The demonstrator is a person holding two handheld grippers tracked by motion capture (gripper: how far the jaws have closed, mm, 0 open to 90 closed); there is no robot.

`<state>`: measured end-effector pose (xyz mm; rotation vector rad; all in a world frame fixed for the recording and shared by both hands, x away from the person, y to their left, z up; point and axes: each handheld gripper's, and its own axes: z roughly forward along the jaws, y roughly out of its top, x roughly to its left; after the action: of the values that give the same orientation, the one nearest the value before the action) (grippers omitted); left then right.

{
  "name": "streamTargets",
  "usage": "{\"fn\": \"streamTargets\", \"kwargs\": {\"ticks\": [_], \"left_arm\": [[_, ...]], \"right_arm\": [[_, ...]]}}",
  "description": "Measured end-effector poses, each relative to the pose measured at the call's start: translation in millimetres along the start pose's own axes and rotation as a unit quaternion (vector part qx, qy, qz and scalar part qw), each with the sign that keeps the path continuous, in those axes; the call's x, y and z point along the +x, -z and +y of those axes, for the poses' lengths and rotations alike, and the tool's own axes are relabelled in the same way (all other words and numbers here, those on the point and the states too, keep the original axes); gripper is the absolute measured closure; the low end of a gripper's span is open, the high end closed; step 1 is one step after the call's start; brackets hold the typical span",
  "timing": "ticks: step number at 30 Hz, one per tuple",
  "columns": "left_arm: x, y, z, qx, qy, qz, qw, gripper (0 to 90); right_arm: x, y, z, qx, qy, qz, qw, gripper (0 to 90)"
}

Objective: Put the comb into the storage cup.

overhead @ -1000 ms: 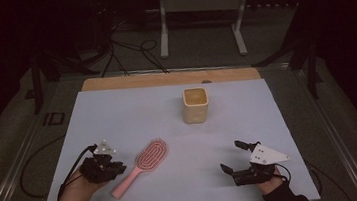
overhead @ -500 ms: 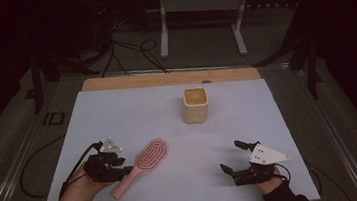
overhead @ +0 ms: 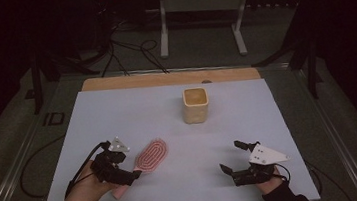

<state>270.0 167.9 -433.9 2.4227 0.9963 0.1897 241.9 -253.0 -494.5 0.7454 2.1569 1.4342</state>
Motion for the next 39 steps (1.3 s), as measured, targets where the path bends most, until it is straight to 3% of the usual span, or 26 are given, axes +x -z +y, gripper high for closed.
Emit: {"fn": "streamTargets", "kwargs": {"ticks": [4,12,17,23,28,36,39], "left_arm": [[2.9,-3.4,1.6,0.000,0.018,0.006,0.9998,10.2],[2.8,-16.2,1.5,0.026,0.016,0.001,0.9995,0.0],[3.7,-28.0,-1.9,0.056,0.005,0.004,0.9984,0.0],[7.2,-35.2,-2.6,0.072,0.015,0.006,0.9973,0.0],[6.9,-41.0,-2.4,0.092,0.010,0.006,0.9957,0.3],[8.8,-50.9,-0.4,0.124,0.007,0.008,0.9922,6.8],[7.4,-51.8,3.2,0.135,0.000,0.013,0.9908,14.7]], "right_arm": [[-0.3,-0.3,-0.2,0.000,-0.003,0.000,1.0000,9.4],[-0.1,-0.7,-0.3,0.003,0.001,0.001,1.0000,9.4],[0.2,-0.8,-0.4,0.004,0.001,0.001,1.0000,9.4],[0.2,-0.9,-0.4,0.004,0.001,0.002,1.0000,9.4],[0.3,-0.9,-0.5,0.005,0.002,0.001,1.0000,9.4],[0.2,-1.1,-0.4,0.004,0.001,0.001,1.0000,9.4],[0.1,-1.9,-1.1,0.008,0.001,0.001,1.0000,9.4]]}}
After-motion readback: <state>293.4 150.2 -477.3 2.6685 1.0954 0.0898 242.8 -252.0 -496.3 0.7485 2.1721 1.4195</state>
